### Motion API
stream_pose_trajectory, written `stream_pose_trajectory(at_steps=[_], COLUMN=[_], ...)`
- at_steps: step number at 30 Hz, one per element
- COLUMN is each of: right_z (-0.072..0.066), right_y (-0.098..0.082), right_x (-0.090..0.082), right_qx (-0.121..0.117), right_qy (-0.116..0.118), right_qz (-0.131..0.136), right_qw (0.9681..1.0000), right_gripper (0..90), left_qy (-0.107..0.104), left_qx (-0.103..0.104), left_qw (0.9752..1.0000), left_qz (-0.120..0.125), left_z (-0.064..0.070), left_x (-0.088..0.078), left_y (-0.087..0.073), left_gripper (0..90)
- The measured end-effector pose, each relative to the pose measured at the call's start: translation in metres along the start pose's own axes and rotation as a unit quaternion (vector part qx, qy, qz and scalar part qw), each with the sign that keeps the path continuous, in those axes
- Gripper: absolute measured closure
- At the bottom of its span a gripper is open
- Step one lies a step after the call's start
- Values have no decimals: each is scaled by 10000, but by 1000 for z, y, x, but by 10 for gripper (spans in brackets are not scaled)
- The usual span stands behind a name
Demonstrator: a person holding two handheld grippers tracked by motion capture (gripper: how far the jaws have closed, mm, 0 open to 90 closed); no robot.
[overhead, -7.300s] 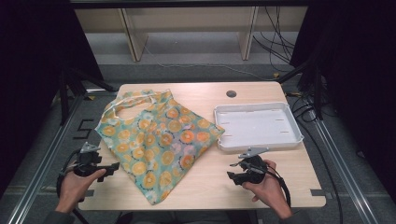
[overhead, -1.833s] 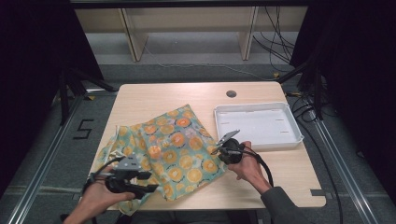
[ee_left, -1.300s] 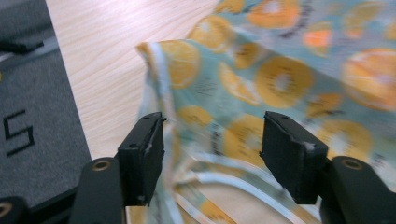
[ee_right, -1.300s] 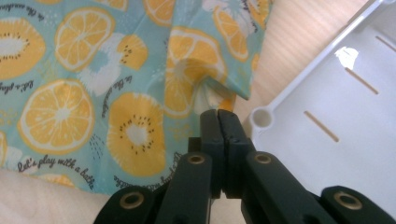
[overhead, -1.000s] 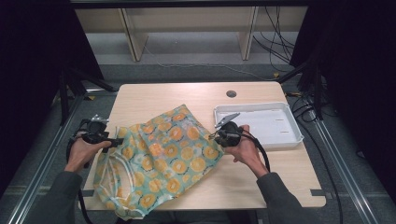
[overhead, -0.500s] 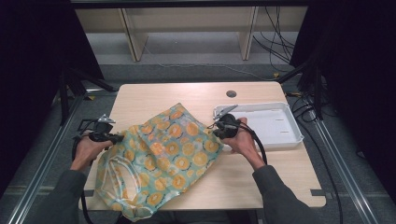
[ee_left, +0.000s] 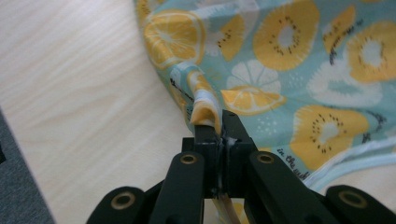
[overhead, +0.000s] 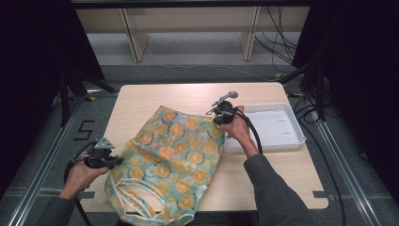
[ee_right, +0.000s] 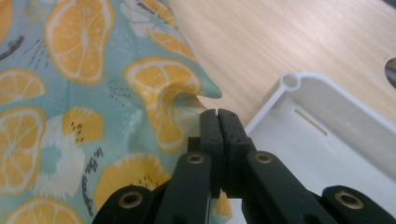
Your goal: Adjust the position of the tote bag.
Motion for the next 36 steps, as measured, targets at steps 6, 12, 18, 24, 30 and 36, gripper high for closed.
stream_pose_trajectory(at_steps=[6,12,18,24,30,36], right_z=[-4,-24,-54,-64,-59,-59], right_y=[10,4,-25,-74,-106,-113], right_x=[2,-29,-72,-80,-80,-66], right_qx=[189,46,-261,59,806,1058], right_qy=[-108,-38,290,471,467,790], right_qz=[190,380,131,-229,-454,-541], right_qw=[9996,9993,9992,9986,9946,9898], right_gripper=[744,600,704,637,568,533], left_qy=[-264,-346,-360,-446,-627,-560], left_qx=[135,335,496,380,124,-317], left_qw=[9995,9987,9979,9980,9979,9979], left_qz=[-131,-186,-210,-228,-133,26], left_z=[20,35,39,42,42,21], left_x=[-1,-7,-9,-12,-25,-24], left_y=[-8,-14,-17,-17,-7,18], left_gripper=[866,864,863,824,525,363])
Point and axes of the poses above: each handheld gripper's, and its own axes: x roughly forward along the jaws, y roughly out of its top, z roughly to its right, the point moved 6 cm from there along x, roughly forward along the jaws, and after that the axes turned 3 degrees about z, right-handed, at the moved point
